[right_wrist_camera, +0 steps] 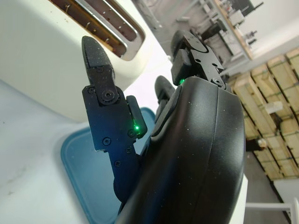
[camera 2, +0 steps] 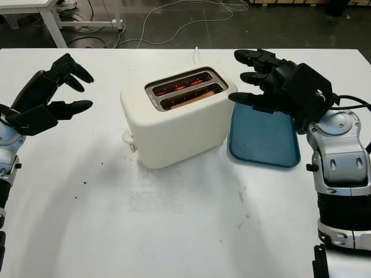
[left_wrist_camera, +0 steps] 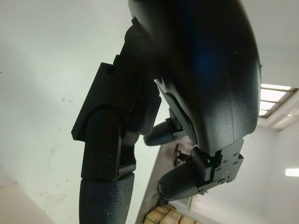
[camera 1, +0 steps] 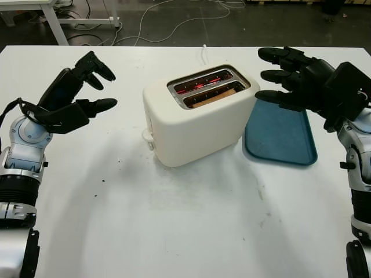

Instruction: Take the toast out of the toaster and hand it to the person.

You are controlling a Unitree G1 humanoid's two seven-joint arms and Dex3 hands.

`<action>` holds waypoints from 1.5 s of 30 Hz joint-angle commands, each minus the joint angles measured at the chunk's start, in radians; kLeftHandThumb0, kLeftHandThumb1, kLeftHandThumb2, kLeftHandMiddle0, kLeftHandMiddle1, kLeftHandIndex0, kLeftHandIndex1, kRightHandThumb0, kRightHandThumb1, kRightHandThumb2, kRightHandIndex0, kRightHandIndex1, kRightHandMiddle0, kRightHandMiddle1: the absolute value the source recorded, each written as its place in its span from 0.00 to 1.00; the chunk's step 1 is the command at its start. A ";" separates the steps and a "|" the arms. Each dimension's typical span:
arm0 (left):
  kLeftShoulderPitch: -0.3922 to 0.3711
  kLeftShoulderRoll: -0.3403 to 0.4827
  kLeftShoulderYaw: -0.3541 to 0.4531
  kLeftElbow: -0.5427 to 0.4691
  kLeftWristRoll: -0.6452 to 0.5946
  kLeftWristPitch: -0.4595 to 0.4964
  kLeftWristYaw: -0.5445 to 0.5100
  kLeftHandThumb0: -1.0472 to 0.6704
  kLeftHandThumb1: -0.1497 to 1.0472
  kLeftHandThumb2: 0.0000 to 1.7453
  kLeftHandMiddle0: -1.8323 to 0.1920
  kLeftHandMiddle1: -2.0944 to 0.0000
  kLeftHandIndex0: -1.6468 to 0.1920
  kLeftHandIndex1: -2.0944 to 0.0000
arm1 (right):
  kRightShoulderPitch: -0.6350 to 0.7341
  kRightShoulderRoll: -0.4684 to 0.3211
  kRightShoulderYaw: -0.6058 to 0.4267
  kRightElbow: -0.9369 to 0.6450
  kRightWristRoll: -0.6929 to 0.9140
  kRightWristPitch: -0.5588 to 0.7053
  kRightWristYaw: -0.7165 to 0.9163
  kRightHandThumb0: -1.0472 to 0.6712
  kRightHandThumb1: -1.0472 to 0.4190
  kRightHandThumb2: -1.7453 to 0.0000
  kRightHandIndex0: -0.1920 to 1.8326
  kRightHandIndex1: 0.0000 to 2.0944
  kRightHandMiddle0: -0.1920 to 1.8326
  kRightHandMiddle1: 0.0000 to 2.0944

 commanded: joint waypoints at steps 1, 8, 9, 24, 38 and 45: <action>-0.006 0.005 0.004 -0.009 0.008 0.002 0.008 0.00 0.89 0.19 0.91 0.17 0.90 0.23 | -0.005 -0.005 0.003 -0.007 0.002 -0.006 0.003 0.38 0.15 1.00 0.09 0.26 0.17 0.10; -0.002 0.001 0.008 -0.027 -0.013 0.028 -0.006 0.00 0.89 0.17 0.91 0.17 0.90 0.23 | -0.008 0.001 -0.003 0.000 0.012 -0.001 0.001 0.38 0.15 1.00 0.09 0.25 0.17 0.10; -0.002 0.003 0.007 -0.026 -0.007 0.024 -0.002 0.00 0.89 0.18 0.91 0.17 0.90 0.23 | -0.008 0.001 -0.002 -0.004 0.010 0.003 -0.002 0.37 0.15 1.00 0.09 0.25 0.17 0.11; -0.004 0.006 0.005 -0.015 0.000 0.006 0.003 0.00 0.89 0.19 0.91 0.17 0.90 0.24 | -0.010 0.004 -0.001 -0.002 0.011 0.005 -0.003 0.37 0.15 1.00 0.09 0.26 0.17 0.11; -0.006 0.003 0.007 -0.010 -0.004 0.004 0.003 0.00 0.89 0.19 0.91 0.17 0.90 0.23 | -0.008 0.000 0.006 -0.004 0.000 0.001 -0.007 0.37 0.15 1.00 0.09 0.26 0.17 0.12; -0.004 0.005 0.006 -0.014 0.002 0.005 0.007 0.00 0.89 0.19 0.91 0.17 0.90 0.23 | -0.007 0.001 0.001 -0.001 0.010 -0.004 0.000 0.39 0.15 1.00 0.09 0.26 0.17 0.12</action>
